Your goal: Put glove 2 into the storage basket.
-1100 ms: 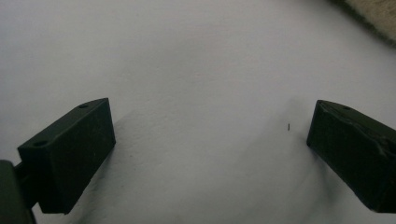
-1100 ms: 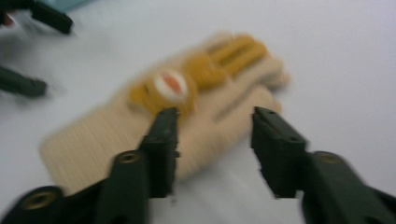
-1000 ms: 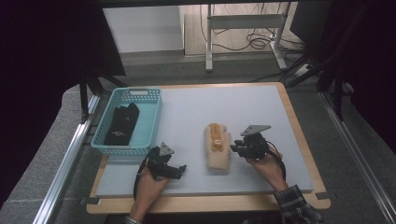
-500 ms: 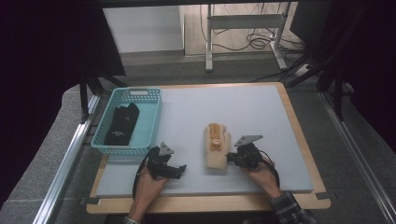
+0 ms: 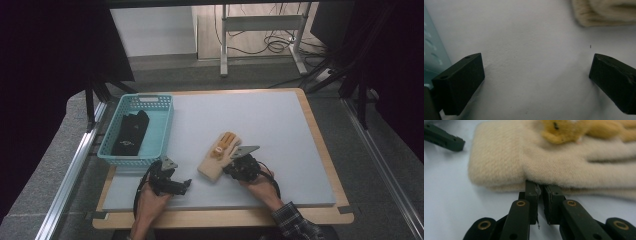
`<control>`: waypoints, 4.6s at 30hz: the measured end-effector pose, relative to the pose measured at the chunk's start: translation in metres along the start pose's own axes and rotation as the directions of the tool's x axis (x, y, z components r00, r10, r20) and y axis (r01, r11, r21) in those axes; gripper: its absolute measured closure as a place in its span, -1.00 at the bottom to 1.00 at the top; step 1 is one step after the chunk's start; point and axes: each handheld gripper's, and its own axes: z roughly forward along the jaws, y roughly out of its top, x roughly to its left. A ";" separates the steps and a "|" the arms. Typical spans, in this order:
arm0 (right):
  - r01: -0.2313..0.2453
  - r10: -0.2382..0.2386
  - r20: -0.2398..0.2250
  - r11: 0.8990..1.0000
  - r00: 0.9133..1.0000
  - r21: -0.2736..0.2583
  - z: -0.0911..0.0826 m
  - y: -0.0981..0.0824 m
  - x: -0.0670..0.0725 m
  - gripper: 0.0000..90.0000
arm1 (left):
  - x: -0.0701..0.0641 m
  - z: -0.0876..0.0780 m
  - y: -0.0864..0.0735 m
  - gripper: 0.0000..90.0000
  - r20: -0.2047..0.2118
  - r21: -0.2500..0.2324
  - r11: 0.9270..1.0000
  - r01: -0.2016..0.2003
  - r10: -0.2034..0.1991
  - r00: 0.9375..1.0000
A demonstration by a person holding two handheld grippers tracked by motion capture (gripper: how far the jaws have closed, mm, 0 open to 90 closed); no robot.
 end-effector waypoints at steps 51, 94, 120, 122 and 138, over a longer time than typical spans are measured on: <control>-0.169 0.187 0.265 0.982 0.946 -0.087 -0.091 -0.068 -0.075 -0.69 | 0.001 0.001 0.000 -1.00 0.007 0.002 1.000 0.012 -0.012 1.000; -0.140 0.139 0.285 0.990 0.948 -0.019 -0.085 -0.080 -0.079 -0.89 | -0.026 0.005 0.085 -0.91 0.136 0.005 0.996 -0.089 0.088 0.987; -0.140 0.140 0.285 0.990 0.948 -0.019 -0.085 -0.080 -0.079 -0.89 | -0.034 0.078 0.122 -0.54 0.164 0.202 0.958 -0.205 0.174 0.971; -0.140 0.140 0.285 0.990 0.948 -0.019 -0.085 -0.080 -0.079 -0.89 | -0.031 0.076 0.123 -0.36 0.157 0.201 0.961 -0.191 0.161 0.974; -0.141 0.141 0.284 0.990 0.948 -0.019 -0.085 -0.080 -0.079 -0.89 | -0.026 0.067 0.128 0.29 0.135 0.207 0.971 -0.121 0.094 0.986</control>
